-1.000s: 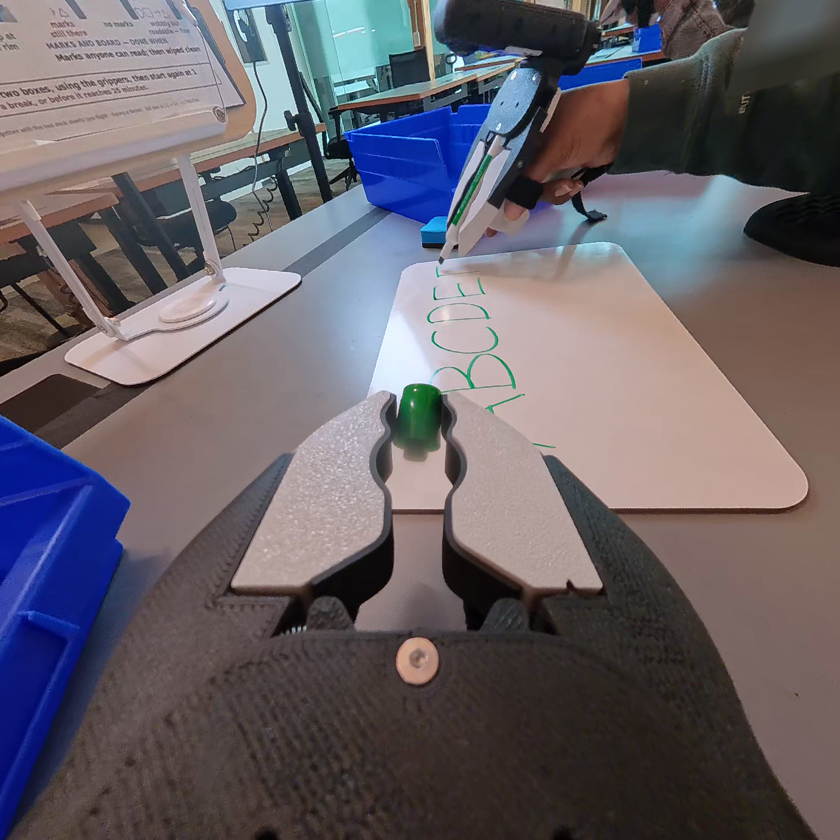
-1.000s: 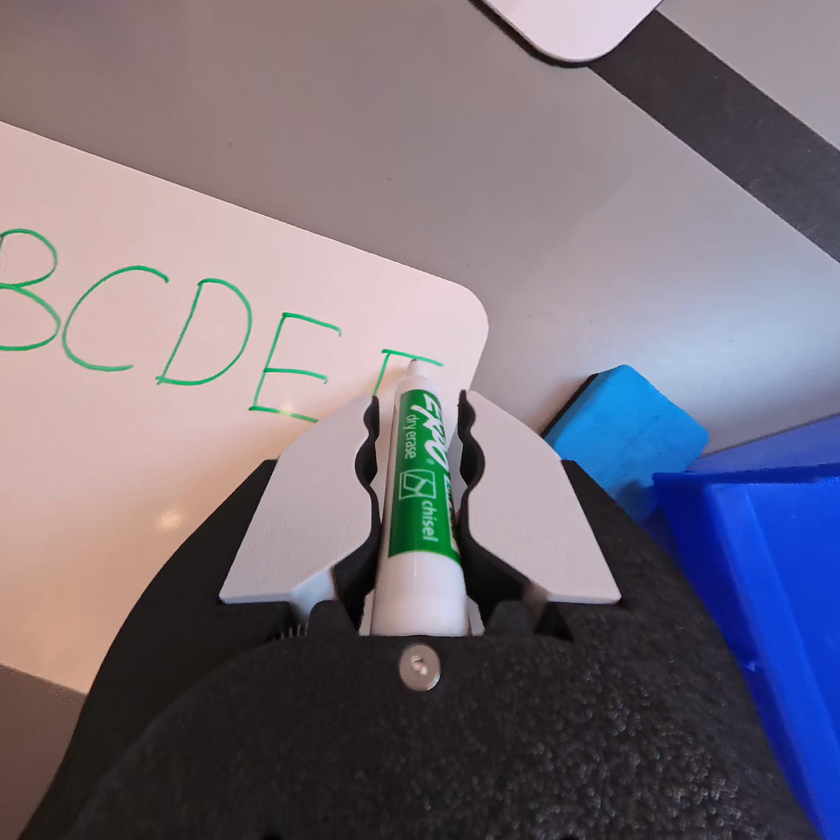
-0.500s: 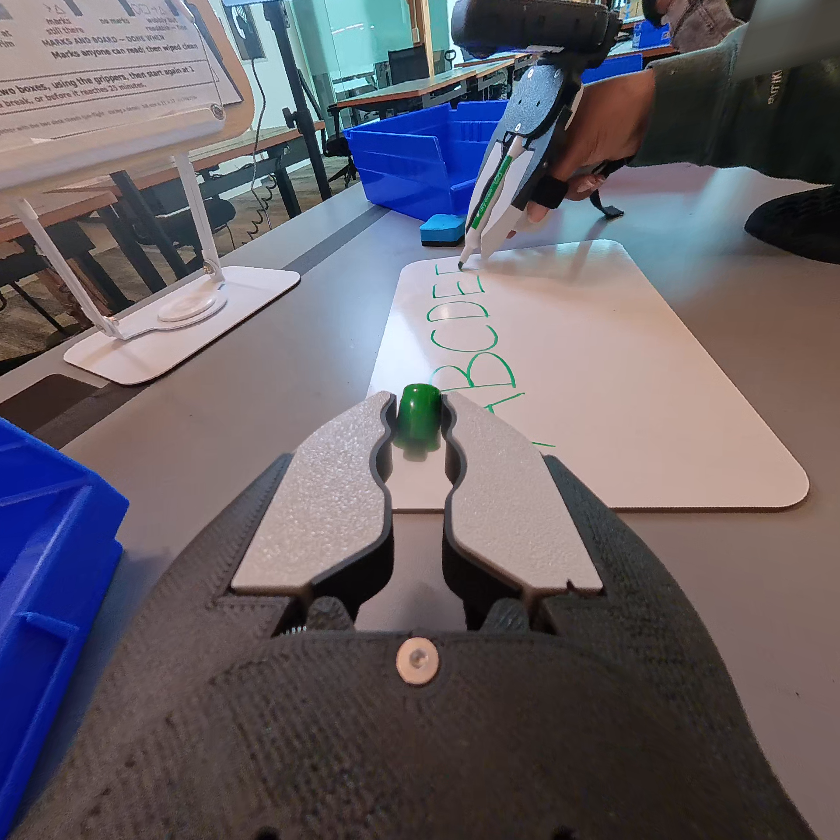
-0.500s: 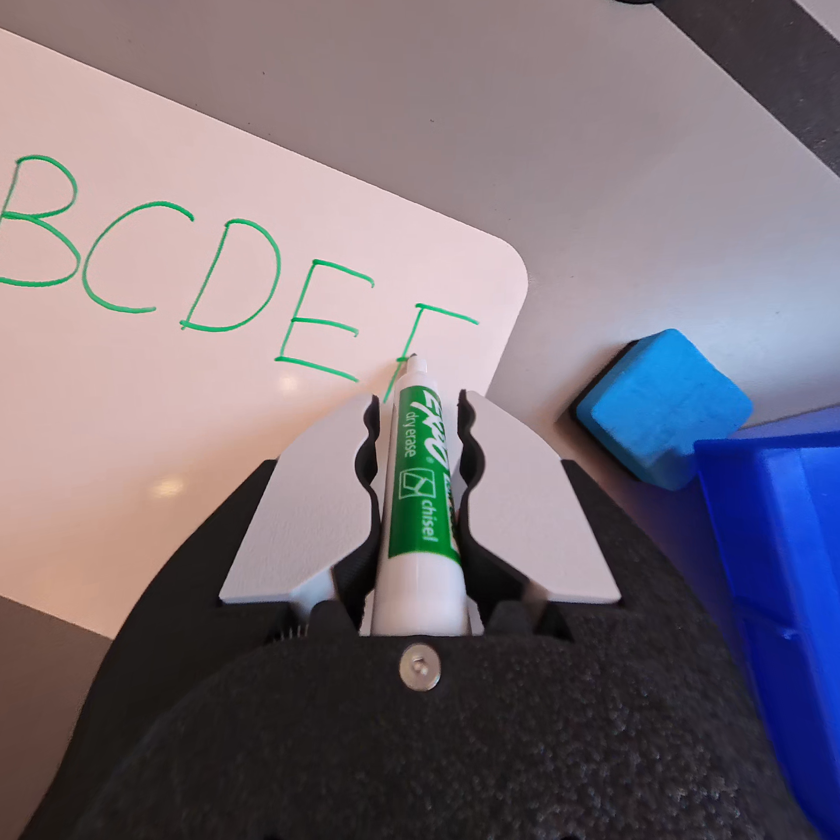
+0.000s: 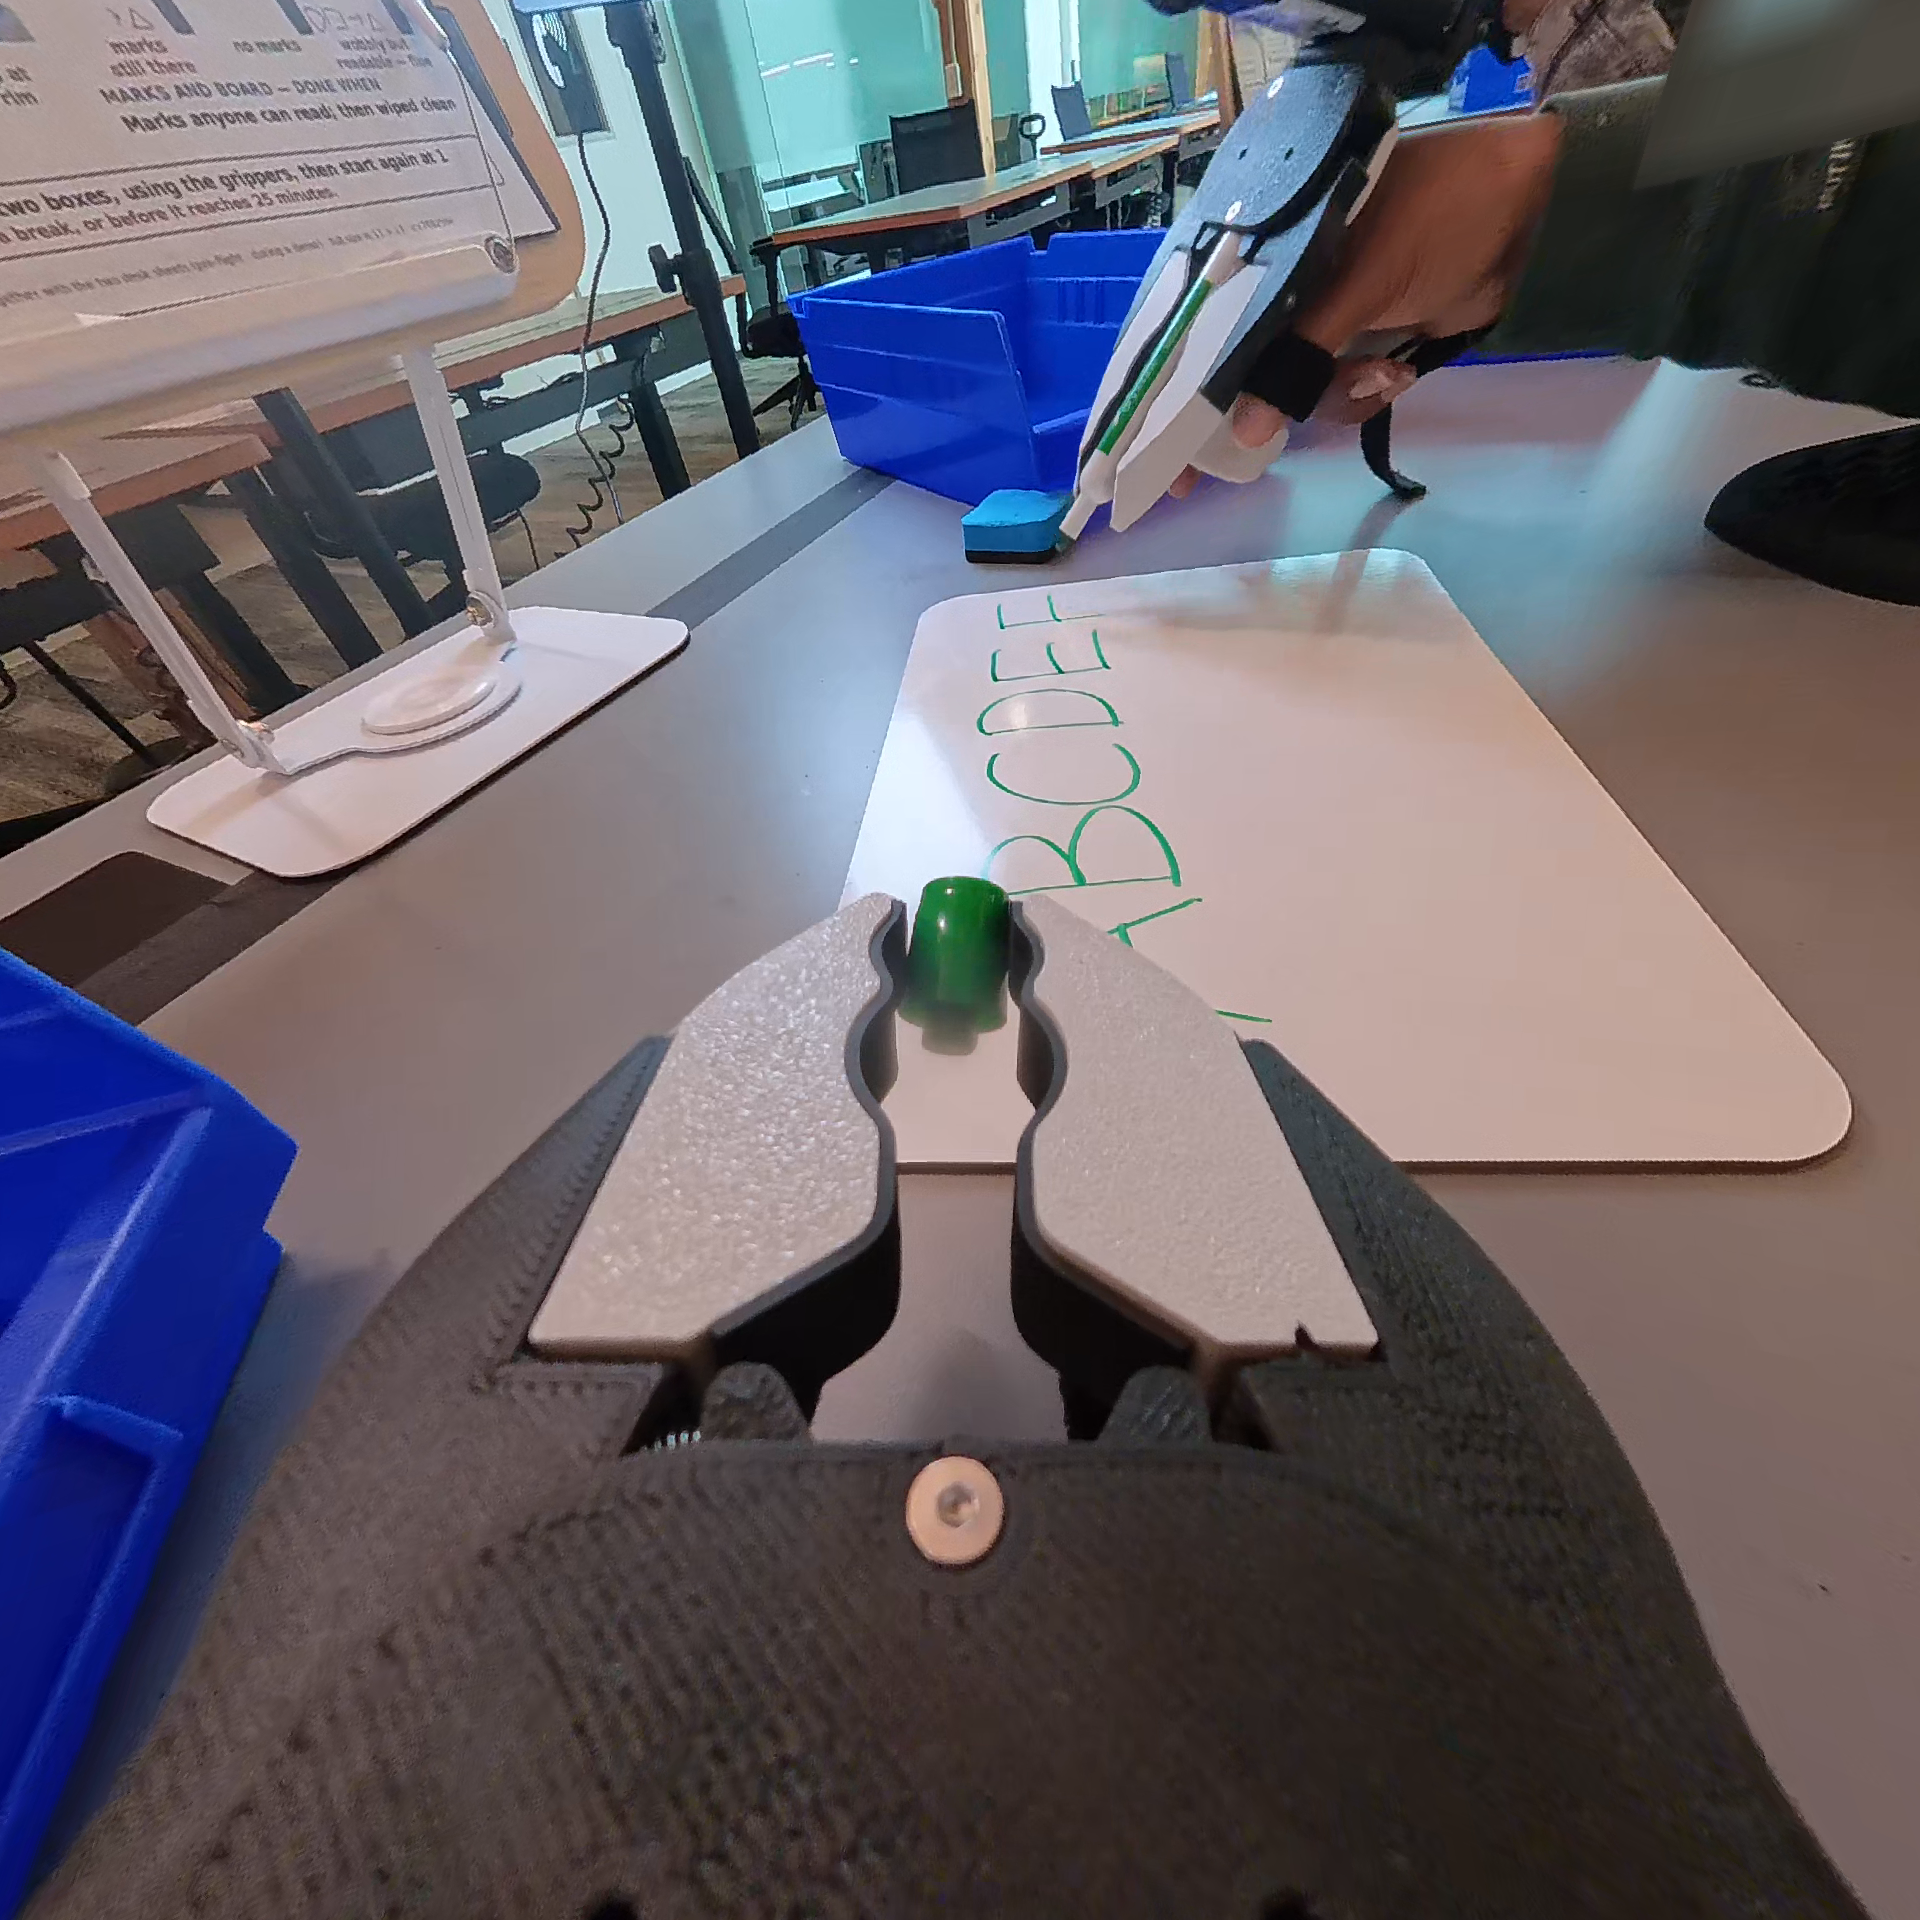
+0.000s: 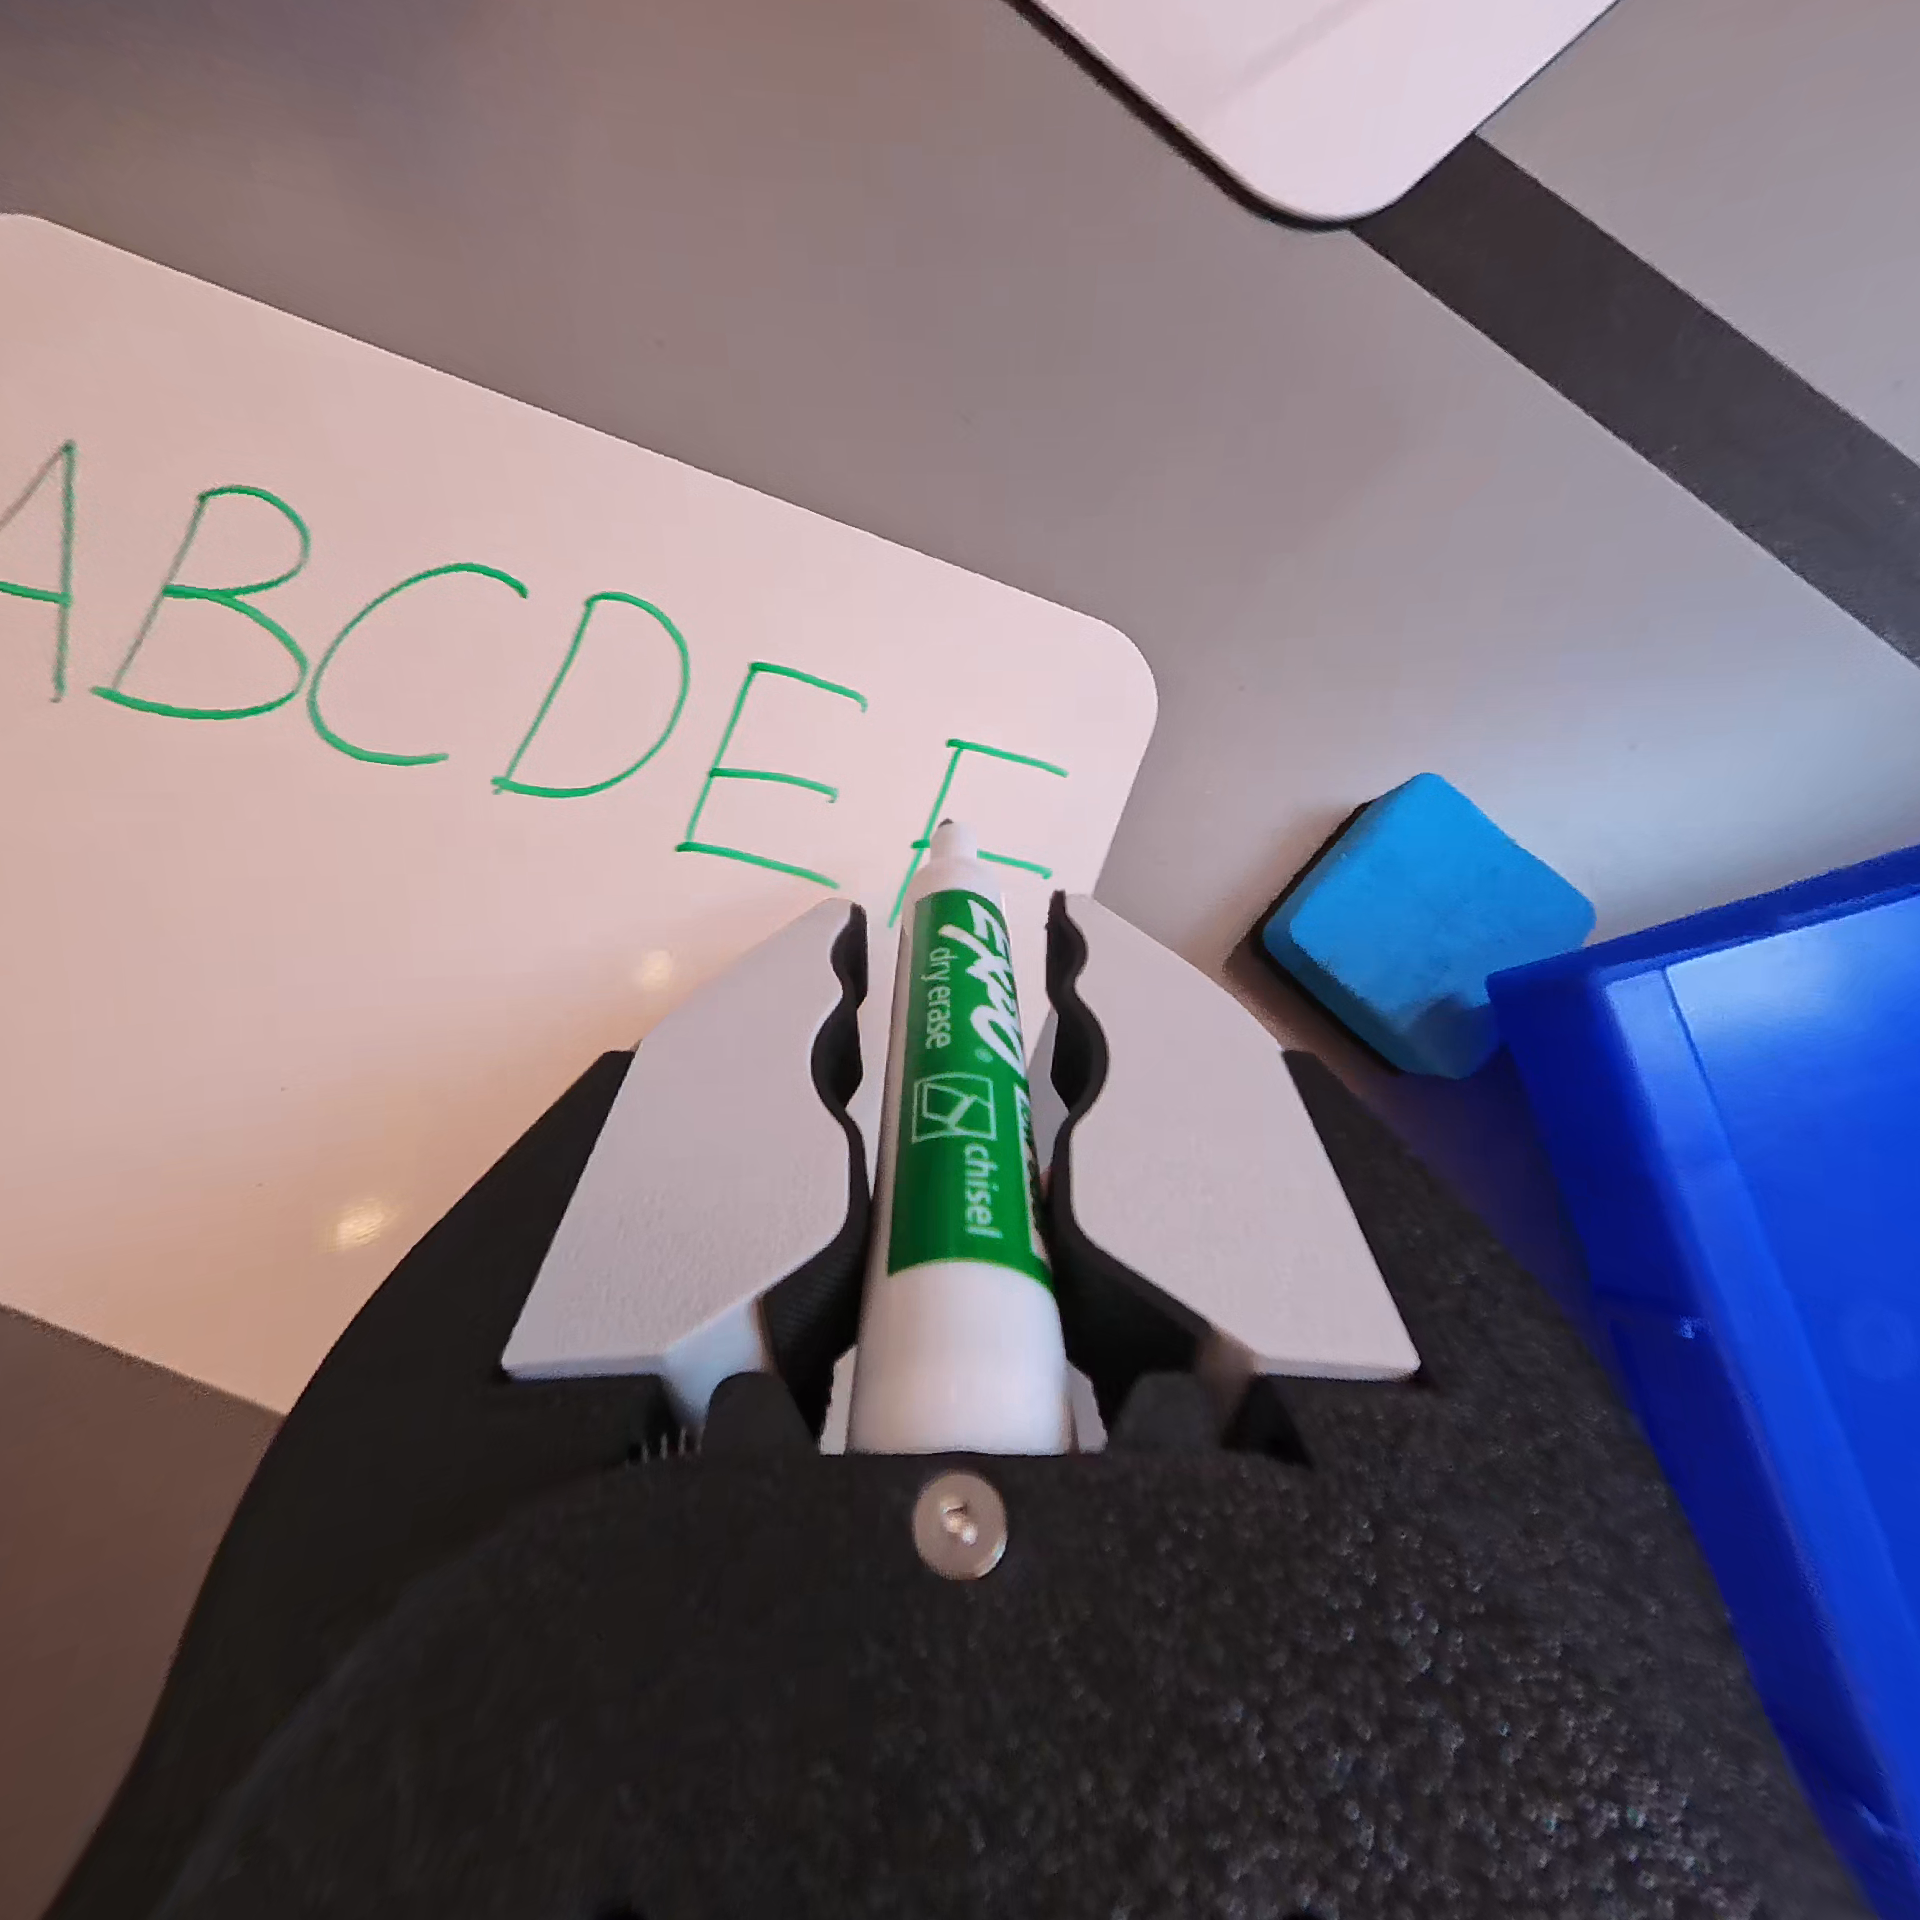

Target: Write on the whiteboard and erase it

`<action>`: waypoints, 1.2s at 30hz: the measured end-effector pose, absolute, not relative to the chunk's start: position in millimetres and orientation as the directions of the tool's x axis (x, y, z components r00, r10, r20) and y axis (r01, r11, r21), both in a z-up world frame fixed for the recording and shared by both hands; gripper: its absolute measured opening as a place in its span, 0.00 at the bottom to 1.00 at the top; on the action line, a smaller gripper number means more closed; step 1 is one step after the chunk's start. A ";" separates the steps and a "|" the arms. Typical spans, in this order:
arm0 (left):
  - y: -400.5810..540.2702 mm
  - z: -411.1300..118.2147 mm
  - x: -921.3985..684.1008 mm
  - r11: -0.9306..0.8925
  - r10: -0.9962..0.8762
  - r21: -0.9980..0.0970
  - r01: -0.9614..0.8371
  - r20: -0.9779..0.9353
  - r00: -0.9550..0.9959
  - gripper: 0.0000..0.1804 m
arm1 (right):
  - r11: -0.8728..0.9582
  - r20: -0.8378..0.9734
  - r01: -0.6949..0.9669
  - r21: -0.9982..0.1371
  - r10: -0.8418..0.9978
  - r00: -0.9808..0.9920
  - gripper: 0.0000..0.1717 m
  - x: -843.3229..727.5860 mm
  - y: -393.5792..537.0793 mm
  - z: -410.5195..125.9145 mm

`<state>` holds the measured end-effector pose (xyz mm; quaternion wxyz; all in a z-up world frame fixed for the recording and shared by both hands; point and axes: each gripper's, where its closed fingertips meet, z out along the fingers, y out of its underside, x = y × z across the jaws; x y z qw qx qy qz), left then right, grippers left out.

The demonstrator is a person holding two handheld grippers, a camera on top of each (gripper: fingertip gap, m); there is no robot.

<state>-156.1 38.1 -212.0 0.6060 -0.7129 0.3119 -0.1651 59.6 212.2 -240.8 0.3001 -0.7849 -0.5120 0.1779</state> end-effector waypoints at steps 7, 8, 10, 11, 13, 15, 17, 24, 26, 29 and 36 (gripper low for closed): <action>38.2 -212.4 -155.4 -0.067 -0.644 -0.965 -0.254 -0.153 0.750 0.10 | -0.270 0.027 0.664 -0.697 0.916 0.401 0.21 59.5 190.8 -233.3; 38.4 -212.3 -155.6 -0.067 -0.642 -0.965 -0.254 -0.153 0.751 0.10 | -0.268 0.025 0.658 -0.703 0.916 0.400 0.20 59.7 187.8 -232.9; 39.0 -213.5 -156.0 -0.077 -0.638 -0.963 -0.257 -0.150 0.755 0.10 | -0.265 0.023 0.654 -0.709 0.917 0.397 0.20 60.9 181.4 -233.0; 39.2 -214.4 -155.7 -0.087 -0.636 -0.962 -0.258 -0.145 0.758 0.10 | -0.263 0.023 0.652 -0.711 0.918 0.395 0.20 61.7 178.3 -233.2; 39.6 -215.7 -154.9 -0.100 -0.633 -0.961 -0.259 -0.139 0.762 0.10 | -0.259 0.021 0.647 -0.717 0.920 0.392 0.21 63.2 172.7 -232.7; 40.4 -217.7 -154.2 -0.118 -0.627 -0.958 -0.262 -0.132 0.767 0.10 | -0.260 0.016 0.639 -0.724 0.920 0.392 0.21 64.9 168.3 -231.8; 40.8 -218.7 -153.6 -0.137 -0.619 -0.954 -0.265 -0.127 0.775 0.10 | -0.260 0.013 0.630 -0.732 0.919 0.394 0.21 66.5 165.6 -230.8; 41.0 -224.1 -155.2 -0.237 -0.546 -0.913 -0.332 -0.157 0.823 0.10 | -0.273 -0.007 0.599 -0.752 0.913 0.408 0.20 69.7 164.1 -231.8; 40.1 -229.3 -155.6 -0.271 -0.535 -0.896 -0.352 -0.164 0.829 0.10 | -0.277 -0.013 0.591 -0.757 0.912 0.410 0.20 69.3 164.0 -232.7; 38.0 -237.7 -155.9 -0.318 -0.528 -0.867 -0.383 -0.173 0.832 0.10 | -0.280 -0.017 0.588 -0.759 0.911 0.412 0.20 69.3 163.4 -235.5; 30.5 -247.8 -150.6 -0.378 -0.548 -0.821 -0.427 -0.173 0.818 0.10 | -0.291 -0.028 0.580 -0.761 0.908 0.419 0.20 70.4 163.8 -238.6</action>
